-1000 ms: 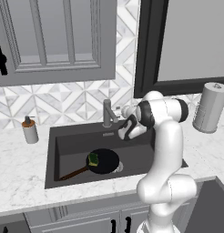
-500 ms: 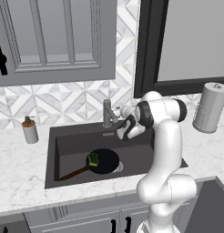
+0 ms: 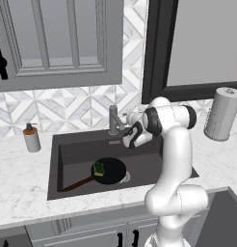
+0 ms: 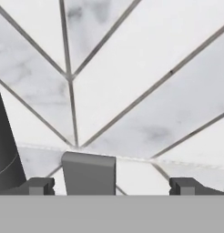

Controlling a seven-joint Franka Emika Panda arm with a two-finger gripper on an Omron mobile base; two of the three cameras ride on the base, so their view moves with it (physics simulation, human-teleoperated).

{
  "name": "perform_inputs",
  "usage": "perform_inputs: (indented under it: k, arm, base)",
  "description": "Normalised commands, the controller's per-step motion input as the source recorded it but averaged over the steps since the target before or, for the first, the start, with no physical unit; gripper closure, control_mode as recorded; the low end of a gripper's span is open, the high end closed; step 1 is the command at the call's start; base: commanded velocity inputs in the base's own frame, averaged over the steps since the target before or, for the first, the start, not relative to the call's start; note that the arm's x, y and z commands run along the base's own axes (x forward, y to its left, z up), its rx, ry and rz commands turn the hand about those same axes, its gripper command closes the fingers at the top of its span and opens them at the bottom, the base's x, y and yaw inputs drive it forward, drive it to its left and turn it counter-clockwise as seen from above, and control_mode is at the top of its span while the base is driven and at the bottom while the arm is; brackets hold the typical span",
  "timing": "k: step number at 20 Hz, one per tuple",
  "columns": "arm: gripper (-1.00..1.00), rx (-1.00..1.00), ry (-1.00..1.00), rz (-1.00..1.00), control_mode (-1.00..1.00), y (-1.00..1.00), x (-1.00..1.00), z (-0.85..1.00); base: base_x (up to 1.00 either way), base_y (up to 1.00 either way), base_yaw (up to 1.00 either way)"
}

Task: Pick the pan and sponge and place them into the sink. Then turn on the water.

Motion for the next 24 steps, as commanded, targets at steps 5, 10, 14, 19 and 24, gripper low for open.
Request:
perform_inputs:
  k: [5,10,14,19,24]
  arm:
    - [-1.00,0.00,0.00,0.00,-1.00,-0.07,0.00,0.00]
    - [-1.00,0.00,0.00,0.00,-1.00,-0.24,0.00,0.00]
    - [-1.00,0.00,0.00,0.00,-1.00,-0.28,0.00,0.00]
    - [-1.00,0.00,0.00,0.00,-1.00,-0.31,0.00,0.00]
    - [-1.00,0.00,0.00,0.00,-1.00,-0.57,0.00,0.00]
  base:
    - [0.00,0.00,0.00]
    - [0.00,0.00,0.00]
    - [0.00,0.00,0.00]
    - [0.00,0.00,0.00]
    - [0.00,0.00,0.00]
